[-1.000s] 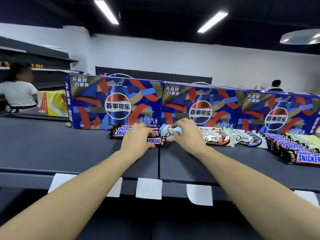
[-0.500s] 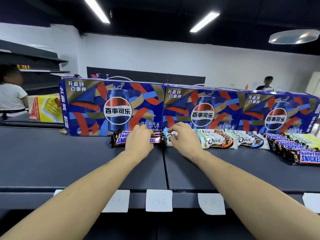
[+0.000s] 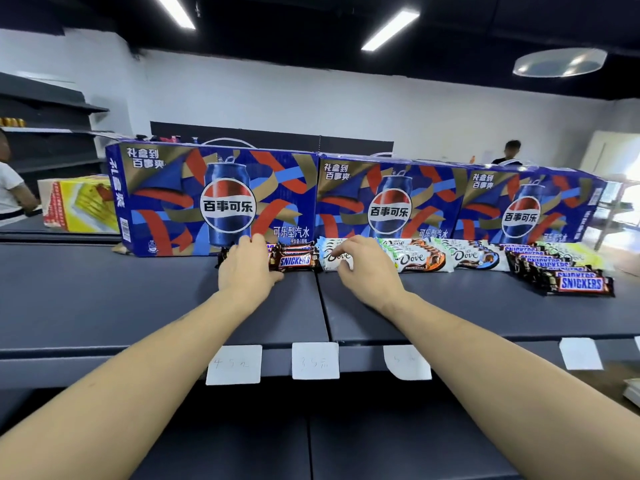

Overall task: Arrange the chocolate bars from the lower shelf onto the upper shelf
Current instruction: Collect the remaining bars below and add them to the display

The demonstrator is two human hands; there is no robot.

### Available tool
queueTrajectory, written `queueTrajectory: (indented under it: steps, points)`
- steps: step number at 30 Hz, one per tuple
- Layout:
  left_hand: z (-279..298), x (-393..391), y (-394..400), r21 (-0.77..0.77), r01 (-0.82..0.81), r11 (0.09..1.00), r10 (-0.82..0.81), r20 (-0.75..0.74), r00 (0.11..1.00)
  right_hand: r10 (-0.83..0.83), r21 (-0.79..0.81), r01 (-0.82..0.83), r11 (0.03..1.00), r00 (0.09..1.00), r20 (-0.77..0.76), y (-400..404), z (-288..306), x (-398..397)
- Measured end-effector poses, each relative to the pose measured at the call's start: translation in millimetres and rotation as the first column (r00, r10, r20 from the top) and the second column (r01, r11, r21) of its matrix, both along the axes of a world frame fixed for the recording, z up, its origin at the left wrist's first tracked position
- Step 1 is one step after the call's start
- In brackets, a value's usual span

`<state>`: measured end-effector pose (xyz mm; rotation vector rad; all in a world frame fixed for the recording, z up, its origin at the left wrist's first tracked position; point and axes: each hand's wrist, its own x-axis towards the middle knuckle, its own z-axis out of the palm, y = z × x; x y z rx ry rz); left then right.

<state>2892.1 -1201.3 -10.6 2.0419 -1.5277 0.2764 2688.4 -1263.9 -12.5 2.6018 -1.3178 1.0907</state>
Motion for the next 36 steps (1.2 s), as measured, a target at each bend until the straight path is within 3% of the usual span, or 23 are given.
queueTrajectory:
  steps: [10,17,23,27,36]
  points:
    - [0.4,-51.4,38.4,0.069,0.035,0.997,-0.047,0.183,0.982,0.015,0.032,-0.015,0.999,1.0,0.016,36.5,-2.6,-27.1]
    - [-6.7,-117.6,91.1,0.091,-0.002,0.996,-0.019,0.228,0.974,0.033,0.044,-0.034,0.998,0.999,0.011,92.8,-17.5,-75.9]
    - [-40.8,-184.8,153.4,0.072,-0.015,0.997,-0.003,0.236,0.972,0.081,0.028,-0.082,0.996,0.996,0.032,148.4,-48.0,-141.8]
    - [-68.9,-220.3,193.7,0.137,-0.053,0.989,0.013,0.281,0.96,0.061,0.032,-0.06,0.998,0.998,-0.009,183.4,-75.4,-173.6]
    - [-149.1,-266.7,250.1,0.35,0.02,0.937,-0.112,0.245,0.963,0.026,0.253,0.015,0.967,0.987,-0.158,223.2,-164.7,-217.4]
